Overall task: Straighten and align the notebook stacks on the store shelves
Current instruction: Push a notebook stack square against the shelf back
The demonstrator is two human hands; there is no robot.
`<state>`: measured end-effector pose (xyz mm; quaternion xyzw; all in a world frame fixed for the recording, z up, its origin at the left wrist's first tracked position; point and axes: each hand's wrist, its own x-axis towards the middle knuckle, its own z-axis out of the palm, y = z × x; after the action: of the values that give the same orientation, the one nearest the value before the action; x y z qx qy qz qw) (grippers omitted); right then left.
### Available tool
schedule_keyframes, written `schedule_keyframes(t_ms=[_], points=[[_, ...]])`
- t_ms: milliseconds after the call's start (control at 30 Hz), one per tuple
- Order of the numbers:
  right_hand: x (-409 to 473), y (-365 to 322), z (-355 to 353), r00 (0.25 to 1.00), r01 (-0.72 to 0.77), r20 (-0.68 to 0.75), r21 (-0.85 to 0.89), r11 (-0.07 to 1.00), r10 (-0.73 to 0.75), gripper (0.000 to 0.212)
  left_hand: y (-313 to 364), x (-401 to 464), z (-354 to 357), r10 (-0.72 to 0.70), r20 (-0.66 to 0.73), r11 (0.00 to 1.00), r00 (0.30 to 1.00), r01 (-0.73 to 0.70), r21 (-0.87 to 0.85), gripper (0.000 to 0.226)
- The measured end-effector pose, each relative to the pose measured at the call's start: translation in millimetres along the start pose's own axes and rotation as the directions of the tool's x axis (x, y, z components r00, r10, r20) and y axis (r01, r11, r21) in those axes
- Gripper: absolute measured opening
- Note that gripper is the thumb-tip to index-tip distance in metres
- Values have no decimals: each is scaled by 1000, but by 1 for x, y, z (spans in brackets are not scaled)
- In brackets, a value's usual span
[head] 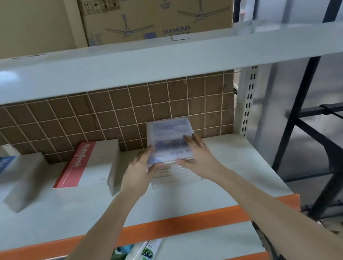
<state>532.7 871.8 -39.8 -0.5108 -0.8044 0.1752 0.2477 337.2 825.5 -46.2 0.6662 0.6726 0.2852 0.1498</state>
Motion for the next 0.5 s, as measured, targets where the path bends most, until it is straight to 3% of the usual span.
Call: schedule_keyframes(t_ms=[133,300,500], points=[[-13,9,-3,984,-98,-97,413,905,151,49,0,-2,0,-78,-120,981,990,54,-188,65],[-10,17,-5,978,-128,-85,475,871,190,47,-2,-8,6,-102,-139,943,985,51,-330,61],[-7,25,-8,977,-169,-25,502,848,210,59,-7,-2,1,-131,-86,928,988,91,-362,60]])
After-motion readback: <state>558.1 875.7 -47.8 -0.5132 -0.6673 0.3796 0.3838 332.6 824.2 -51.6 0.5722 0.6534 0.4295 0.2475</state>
